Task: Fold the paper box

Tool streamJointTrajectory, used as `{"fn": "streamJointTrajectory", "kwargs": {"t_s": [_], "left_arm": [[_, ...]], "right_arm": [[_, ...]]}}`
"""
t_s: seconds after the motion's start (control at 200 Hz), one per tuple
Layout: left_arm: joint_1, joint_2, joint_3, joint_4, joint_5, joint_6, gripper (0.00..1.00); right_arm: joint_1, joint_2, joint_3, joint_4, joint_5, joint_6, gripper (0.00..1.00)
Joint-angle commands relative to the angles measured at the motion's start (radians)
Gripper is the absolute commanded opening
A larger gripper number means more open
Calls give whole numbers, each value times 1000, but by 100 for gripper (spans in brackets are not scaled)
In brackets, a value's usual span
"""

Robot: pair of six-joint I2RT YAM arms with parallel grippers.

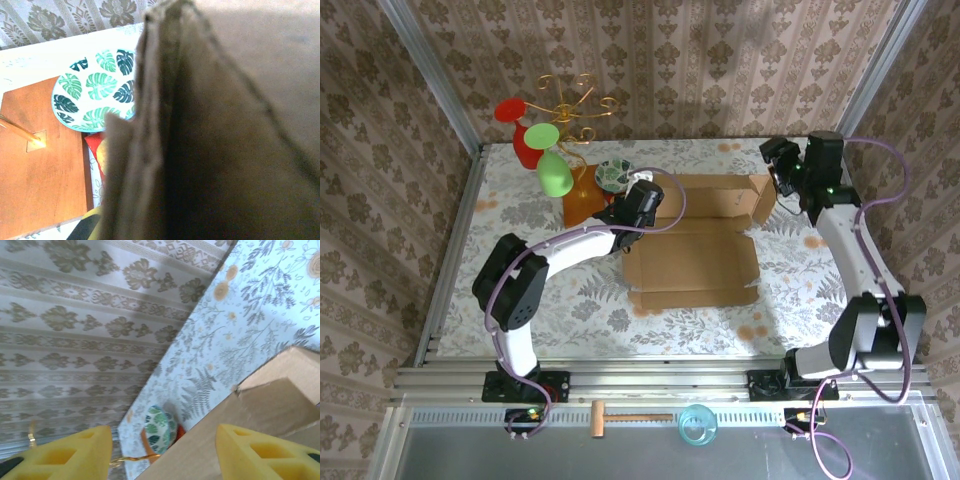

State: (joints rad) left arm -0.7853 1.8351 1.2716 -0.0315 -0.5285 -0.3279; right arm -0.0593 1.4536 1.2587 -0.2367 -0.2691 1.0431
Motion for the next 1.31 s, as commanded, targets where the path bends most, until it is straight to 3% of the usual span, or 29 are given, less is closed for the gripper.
{"fn": "streamJointTrajectory", "kwargs": {"t_s": [0.0, 0.315, 0.56, 0.855, 0.965, 1.015, 1.15, 1.3], "left_arm": [[3, -22, 12, -55, 32, 11, 0], [3, -7, 31, -88, 54, 9, 0], [4, 1, 38, -94, 65, 10, 0], [4, 19, 58, -99, 74, -3, 0], [8, 19, 58, -103, 78, -15, 0], [14, 19, 60, -109, 85, -29, 0], [33, 8, 64, -135, 105, -71, 0], [39, 0, 76, -157, 117, -69, 0]], "right_arm": [[-3, 61, 22, -147, -33, -109, 58], [-2, 134, -6, -163, -57, -197, 62], [9, 179, -2, -101, -150, -171, 62], [14, 176, -34, -21, -204, -79, 35], [13, 176, -38, -10, -207, -61, 33], [12, 172, -36, -14, -197, -66, 34], [10, 90, -60, -46, -88, -104, 48], [-21, -83, -200, -63, 88, -100, 52]]}}
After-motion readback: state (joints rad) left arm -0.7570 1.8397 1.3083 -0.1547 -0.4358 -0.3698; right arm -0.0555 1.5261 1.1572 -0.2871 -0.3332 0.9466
